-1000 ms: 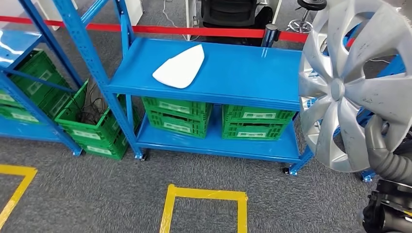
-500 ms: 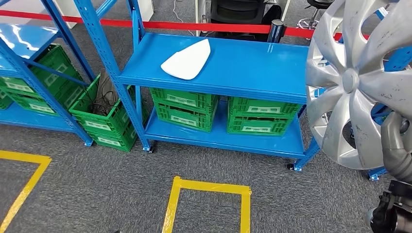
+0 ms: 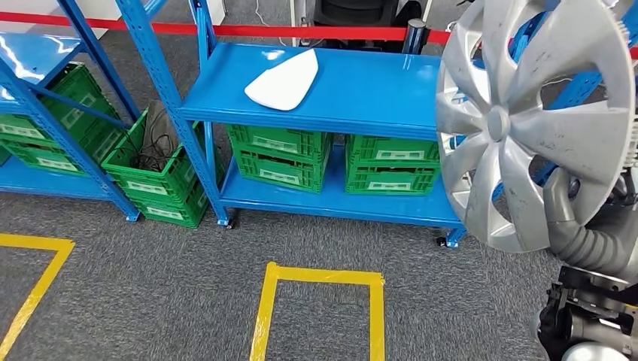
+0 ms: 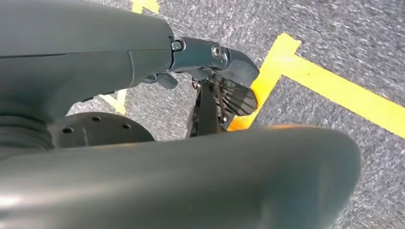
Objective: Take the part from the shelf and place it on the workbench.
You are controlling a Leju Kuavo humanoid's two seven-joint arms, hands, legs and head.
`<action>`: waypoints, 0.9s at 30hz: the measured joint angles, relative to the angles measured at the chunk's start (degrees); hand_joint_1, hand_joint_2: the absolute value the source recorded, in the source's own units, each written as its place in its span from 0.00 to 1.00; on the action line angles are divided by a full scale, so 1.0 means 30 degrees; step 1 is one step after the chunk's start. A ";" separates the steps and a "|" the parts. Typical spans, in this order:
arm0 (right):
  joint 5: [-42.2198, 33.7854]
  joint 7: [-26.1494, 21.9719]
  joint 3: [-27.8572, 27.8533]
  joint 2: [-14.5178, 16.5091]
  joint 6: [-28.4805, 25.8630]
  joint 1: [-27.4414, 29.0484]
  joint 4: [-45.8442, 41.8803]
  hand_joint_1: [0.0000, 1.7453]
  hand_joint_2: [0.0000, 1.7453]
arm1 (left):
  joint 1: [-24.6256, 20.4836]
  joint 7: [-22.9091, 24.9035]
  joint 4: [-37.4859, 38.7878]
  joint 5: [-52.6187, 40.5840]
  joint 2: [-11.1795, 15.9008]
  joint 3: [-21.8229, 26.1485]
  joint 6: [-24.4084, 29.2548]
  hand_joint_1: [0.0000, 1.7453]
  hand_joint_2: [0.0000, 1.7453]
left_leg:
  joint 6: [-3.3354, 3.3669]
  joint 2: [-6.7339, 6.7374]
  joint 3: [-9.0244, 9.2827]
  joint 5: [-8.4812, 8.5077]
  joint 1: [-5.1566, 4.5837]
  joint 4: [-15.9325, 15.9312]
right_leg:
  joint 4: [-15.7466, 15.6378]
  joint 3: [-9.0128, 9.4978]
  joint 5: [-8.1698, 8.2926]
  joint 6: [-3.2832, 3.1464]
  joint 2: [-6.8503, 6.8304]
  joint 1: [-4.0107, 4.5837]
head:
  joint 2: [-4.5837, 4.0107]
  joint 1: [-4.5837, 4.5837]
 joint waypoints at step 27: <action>0.0333 0.0419 0.0579 0.0383 -0.0253 -0.0278 0.0608 1.00 1.00 | -0.0071 -0.0169 0.0013 -0.0222 0.0045 -0.0069 -0.0175 0.00 0.00 | 0.0110 0.0124 -0.0103 -0.0108 -0.0392 0.0365 | -0.0228 0.0583 -0.0043 -0.0677 0.0074 0.0339 | 0.0000 -0.0340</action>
